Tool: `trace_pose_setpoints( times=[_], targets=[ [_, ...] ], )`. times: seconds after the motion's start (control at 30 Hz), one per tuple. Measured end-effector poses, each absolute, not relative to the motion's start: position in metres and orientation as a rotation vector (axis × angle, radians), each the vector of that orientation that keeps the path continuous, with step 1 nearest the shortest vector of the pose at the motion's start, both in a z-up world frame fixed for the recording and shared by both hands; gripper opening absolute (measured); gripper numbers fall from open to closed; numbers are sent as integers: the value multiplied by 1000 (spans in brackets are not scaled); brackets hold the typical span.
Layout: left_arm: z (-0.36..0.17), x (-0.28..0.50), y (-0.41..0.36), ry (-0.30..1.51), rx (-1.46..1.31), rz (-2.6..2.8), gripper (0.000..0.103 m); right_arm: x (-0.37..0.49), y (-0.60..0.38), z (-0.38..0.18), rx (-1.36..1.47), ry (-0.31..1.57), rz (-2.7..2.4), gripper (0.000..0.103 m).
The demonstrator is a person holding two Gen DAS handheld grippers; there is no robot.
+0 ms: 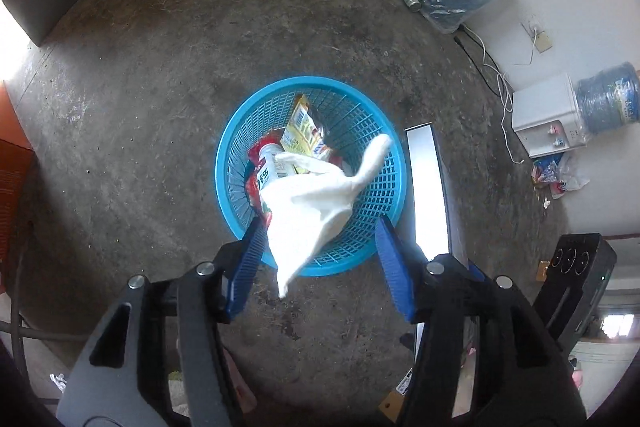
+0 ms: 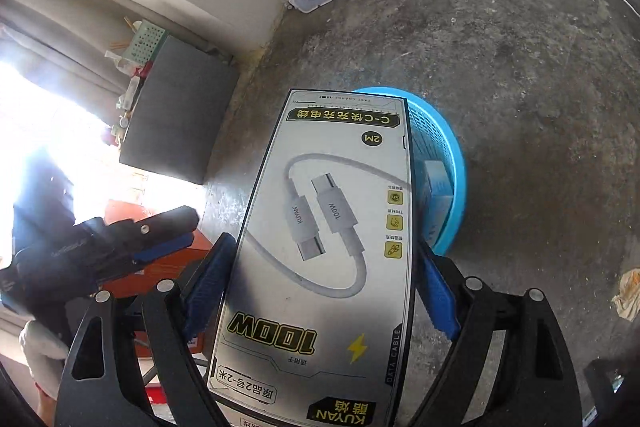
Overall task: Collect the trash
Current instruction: 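Carry the tissue and cable box to the wastebasket and release both, then grasp the pink sponge with the left tool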
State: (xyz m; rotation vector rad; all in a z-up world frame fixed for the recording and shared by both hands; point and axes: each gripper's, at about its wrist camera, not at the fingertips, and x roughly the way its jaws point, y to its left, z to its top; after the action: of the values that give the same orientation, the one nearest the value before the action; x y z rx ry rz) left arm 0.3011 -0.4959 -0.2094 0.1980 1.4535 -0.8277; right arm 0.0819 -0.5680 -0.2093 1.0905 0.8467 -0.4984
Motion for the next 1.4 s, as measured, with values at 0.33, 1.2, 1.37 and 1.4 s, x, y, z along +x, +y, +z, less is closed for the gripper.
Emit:
trace_pose_setpoints(
  times=[0.33, 1.2, 1.37, 1.4],
  targets=[
    [-138, 294, -396, 1307, 171, -857, 58, 75, -579, -238, 1160, 840, -598, 84],
    [14, 212, -18, 911, -160, -552, 69, 103, -425, -46, 864, 843, -274, 84],
    [3, 204, 47, 912, -251, -463, 70, 148, -361, -9, 761, 884, -108, 87],
    [1, 203, 54, 917, -259, -453, 70, 157, -347, -4, 746, 892, -72, 87]
  ],
)
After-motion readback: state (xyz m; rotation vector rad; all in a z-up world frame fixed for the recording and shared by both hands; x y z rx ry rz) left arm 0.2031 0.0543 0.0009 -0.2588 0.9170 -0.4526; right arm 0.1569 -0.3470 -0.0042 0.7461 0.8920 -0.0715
